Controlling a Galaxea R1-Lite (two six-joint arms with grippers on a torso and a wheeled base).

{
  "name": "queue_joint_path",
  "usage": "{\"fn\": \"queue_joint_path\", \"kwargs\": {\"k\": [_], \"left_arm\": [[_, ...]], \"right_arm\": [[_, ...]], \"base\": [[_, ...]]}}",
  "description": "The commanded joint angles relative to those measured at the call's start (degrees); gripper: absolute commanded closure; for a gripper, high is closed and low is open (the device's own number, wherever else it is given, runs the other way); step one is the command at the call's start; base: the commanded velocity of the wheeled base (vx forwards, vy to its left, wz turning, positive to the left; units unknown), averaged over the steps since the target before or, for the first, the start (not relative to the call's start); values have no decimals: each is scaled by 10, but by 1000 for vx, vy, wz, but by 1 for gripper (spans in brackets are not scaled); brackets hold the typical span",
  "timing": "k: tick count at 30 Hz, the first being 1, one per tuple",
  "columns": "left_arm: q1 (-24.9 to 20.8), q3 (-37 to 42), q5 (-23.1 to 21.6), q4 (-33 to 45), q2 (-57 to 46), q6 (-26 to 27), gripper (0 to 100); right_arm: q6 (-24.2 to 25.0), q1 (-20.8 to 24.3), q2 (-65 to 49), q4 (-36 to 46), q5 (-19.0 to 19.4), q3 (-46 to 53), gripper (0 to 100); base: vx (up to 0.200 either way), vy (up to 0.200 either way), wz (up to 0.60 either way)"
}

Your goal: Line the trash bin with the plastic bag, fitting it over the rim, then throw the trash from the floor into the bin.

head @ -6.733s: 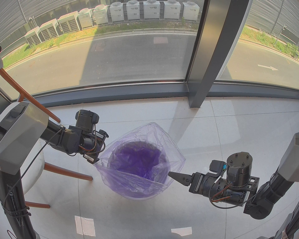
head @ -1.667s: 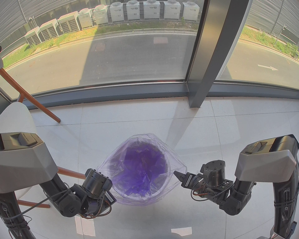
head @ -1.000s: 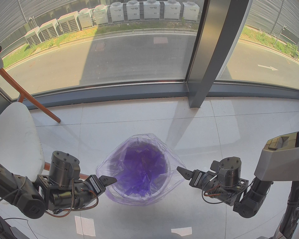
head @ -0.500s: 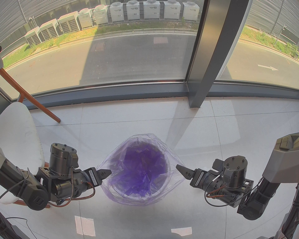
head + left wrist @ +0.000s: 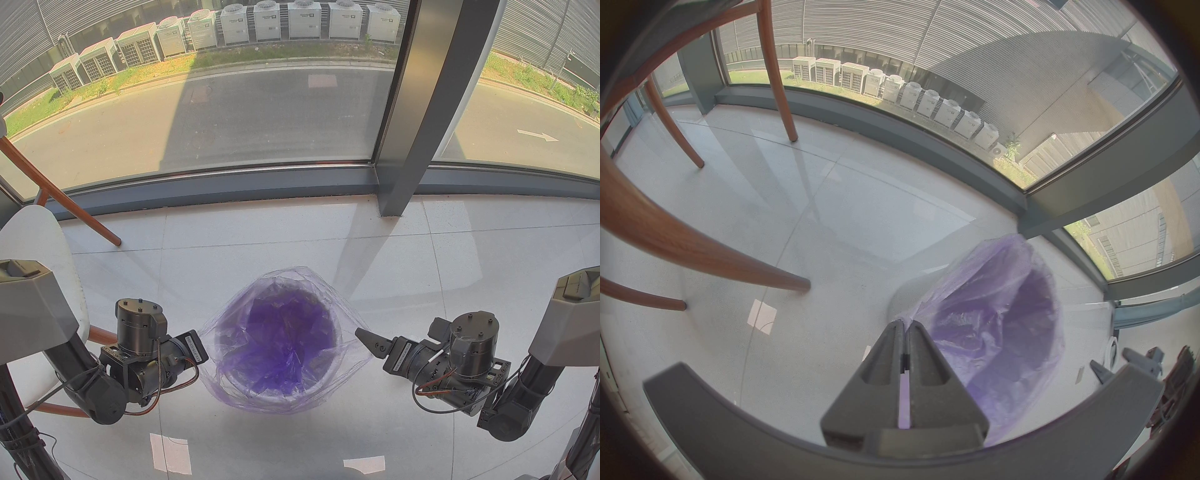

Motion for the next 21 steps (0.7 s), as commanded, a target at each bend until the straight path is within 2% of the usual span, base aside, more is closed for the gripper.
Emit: {"fn": "queue_joint_path", "kwargs": {"k": [1, 5, 10, 17, 21], "left_arm": [[32, 7, 4, -19, 55, 21, 100], [65, 7, 5, -56, 81, 48, 100], [85, 4, 6, -123, 139, 66, 100], [83, 2, 9, -249, 223, 67, 100], [83, 6, 7, -303, 235, 66, 100]], "right_arm": [[8, 3, -4, 0, -1, 12, 0], [8, 6, -5, 0, -1, 18, 0], [8, 5, -8, 0, -1, 17, 0], [8, 5, -8, 0, -1, 18, 0], [8, 3, -8, 0, -1, 18, 0]], "base": [[0, 0, 0], [0, 0, 0], [0, 0, 0], [0, 0, 0], [0, 0, 0]]}}
